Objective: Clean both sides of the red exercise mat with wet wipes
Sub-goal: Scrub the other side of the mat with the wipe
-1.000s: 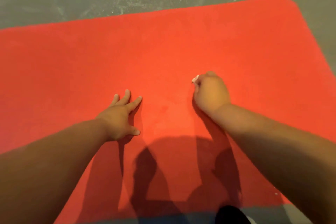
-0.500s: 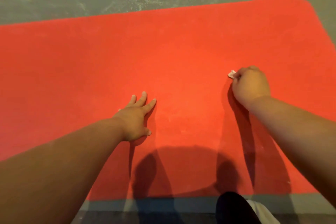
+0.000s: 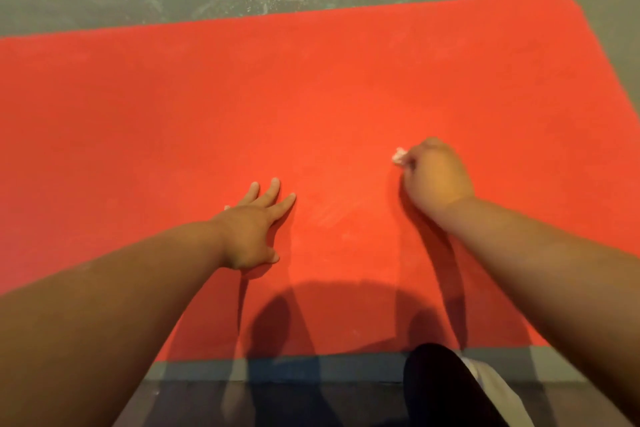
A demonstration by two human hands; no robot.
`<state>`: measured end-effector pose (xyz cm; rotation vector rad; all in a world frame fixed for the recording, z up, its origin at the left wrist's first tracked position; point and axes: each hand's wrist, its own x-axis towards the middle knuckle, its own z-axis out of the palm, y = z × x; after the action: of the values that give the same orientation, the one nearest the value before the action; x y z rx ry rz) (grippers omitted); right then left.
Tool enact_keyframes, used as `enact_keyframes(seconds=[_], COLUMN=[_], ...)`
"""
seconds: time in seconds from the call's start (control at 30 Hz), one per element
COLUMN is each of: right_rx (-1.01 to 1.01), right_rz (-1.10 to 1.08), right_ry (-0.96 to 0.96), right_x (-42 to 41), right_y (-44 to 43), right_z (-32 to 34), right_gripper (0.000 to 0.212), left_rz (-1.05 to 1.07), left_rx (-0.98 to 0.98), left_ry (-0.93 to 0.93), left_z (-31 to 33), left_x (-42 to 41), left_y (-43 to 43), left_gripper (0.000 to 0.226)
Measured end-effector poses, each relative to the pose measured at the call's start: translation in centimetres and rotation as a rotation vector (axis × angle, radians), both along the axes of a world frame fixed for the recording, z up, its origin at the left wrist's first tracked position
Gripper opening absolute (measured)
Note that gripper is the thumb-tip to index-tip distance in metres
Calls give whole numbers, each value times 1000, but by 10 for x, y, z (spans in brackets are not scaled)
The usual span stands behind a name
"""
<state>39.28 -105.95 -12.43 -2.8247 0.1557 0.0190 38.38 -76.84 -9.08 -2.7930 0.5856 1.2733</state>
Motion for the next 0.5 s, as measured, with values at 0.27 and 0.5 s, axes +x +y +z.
enact_keyframes(seconds=[0.27,0.5], right_rx=[203,31], right_rz=[509,184], right_ry=[43,34], right_x=[-72,-20], right_y=[94,22], right_z=[8,1], right_gripper=[19,20], left_rz=[78,78], left_rx=[-16,-20], left_ry=[-34,-45], left_z=[1,-3], left_x=[-14,-32], left_y=[-10,-10], left_gripper=[111,108])
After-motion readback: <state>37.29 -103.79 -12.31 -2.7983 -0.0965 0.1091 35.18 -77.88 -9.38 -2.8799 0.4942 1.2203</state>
